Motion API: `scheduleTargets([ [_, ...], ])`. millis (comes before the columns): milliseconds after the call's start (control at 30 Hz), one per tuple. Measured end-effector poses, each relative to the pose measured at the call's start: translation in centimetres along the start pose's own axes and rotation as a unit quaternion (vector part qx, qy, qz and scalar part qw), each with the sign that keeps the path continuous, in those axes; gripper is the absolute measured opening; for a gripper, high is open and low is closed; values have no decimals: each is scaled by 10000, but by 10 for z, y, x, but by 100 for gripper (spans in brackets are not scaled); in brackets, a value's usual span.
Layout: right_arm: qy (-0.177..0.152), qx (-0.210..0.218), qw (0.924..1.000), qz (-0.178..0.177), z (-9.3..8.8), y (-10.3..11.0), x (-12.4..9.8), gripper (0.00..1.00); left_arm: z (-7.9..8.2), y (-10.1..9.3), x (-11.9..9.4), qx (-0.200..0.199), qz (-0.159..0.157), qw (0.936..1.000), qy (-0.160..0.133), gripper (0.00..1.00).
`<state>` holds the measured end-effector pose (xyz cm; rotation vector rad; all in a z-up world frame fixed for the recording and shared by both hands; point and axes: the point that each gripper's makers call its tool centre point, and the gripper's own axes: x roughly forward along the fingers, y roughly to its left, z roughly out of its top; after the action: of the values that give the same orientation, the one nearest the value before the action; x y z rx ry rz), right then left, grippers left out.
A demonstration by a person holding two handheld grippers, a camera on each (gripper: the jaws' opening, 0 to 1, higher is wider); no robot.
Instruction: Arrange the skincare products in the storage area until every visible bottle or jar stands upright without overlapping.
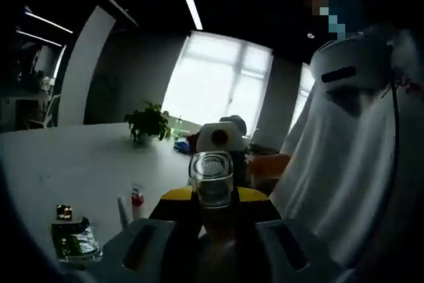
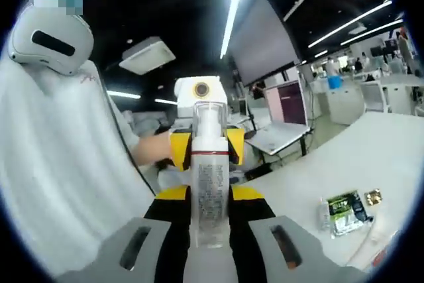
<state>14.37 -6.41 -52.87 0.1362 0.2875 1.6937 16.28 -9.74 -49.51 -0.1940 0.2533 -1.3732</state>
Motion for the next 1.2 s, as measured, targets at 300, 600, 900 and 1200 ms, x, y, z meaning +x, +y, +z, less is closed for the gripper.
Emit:
scheduleTargets([
  [300, 37, -634, 9850, -1602, 6, -46, -16, 20, -1, 41, 3, -591, 1082, 9909, -545, 18],
  [600, 549, -1427, 9264, -3442, 15, -86, -14, 20, 7, 87, 1, -1400, 2833, 9358, -1562, 23],
  [900, 749, -1673, 9044, -3853, 11, -95, -11, 20, 1, 94, -7, -1528, 3600, 9010, -1876, 17],
  [1200, 428, -1244, 9364, -3252, 16, -82, -6, 22, 9, 84, -9, -1288, 2970, 9297, -1757, 15],
])
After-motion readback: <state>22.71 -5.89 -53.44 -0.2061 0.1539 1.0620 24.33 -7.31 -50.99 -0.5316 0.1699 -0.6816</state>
